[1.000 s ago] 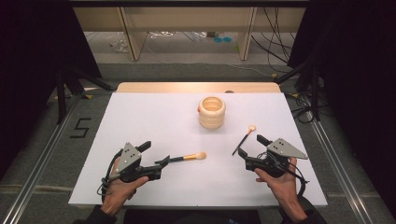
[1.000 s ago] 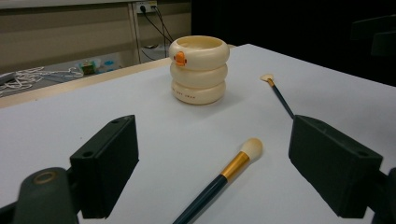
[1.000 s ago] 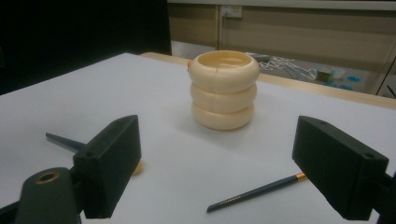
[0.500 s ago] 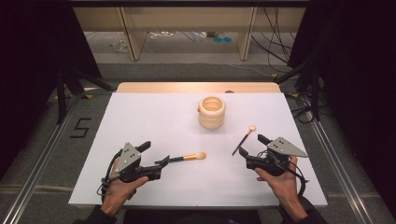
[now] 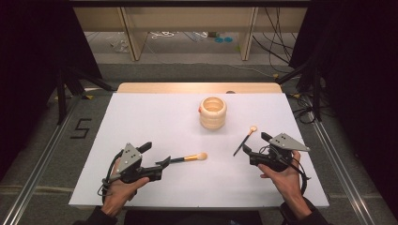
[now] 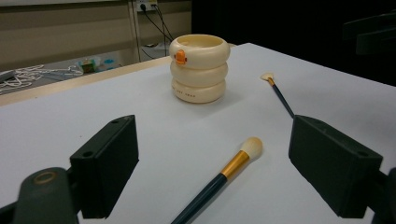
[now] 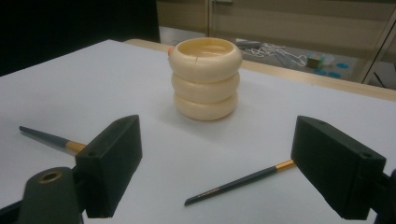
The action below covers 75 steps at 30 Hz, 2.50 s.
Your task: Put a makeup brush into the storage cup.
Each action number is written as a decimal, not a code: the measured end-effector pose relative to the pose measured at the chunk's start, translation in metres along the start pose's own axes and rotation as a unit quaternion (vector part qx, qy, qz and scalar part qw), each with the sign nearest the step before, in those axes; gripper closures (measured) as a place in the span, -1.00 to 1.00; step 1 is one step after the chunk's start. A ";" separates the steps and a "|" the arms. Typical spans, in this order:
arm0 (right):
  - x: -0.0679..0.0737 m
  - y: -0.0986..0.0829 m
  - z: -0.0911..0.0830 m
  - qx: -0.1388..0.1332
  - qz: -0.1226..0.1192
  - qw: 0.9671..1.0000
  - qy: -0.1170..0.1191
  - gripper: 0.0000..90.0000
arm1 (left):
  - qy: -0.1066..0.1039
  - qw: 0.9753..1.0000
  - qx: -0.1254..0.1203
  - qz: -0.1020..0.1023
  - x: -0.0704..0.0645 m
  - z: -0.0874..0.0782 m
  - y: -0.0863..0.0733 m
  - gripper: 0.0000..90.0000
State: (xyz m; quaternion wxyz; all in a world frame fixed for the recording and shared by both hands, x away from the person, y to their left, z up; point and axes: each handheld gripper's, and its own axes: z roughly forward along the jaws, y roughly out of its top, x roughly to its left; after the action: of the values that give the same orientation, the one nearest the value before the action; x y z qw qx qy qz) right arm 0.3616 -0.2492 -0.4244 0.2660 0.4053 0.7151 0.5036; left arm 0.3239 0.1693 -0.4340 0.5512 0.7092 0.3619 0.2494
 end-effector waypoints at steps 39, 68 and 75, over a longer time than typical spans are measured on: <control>-0.048 0.017 0.084 0.248 0.020 0.968 -0.036 -0.42 | -0.009 1.000 0.017 -0.003 0.001 0.002 -0.001 -0.65; -0.055 0.015 0.121 0.336 0.012 0.941 -0.040 -0.35 | -0.013 1.000 0.013 -0.006 0.001 0.003 -0.001 -0.65; -0.052 0.015 0.126 0.356 0.018 0.934 -0.034 -0.33 | -0.011 1.000 0.014 -0.005 0.001 0.002 0.000 -0.65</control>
State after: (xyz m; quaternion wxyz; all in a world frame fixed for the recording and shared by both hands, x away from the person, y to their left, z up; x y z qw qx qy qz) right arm 0.4931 -0.2275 -0.4559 0.1193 0.5031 0.8307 0.2064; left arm 0.3265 0.1688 -0.4346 0.5466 0.7178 0.3624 0.2337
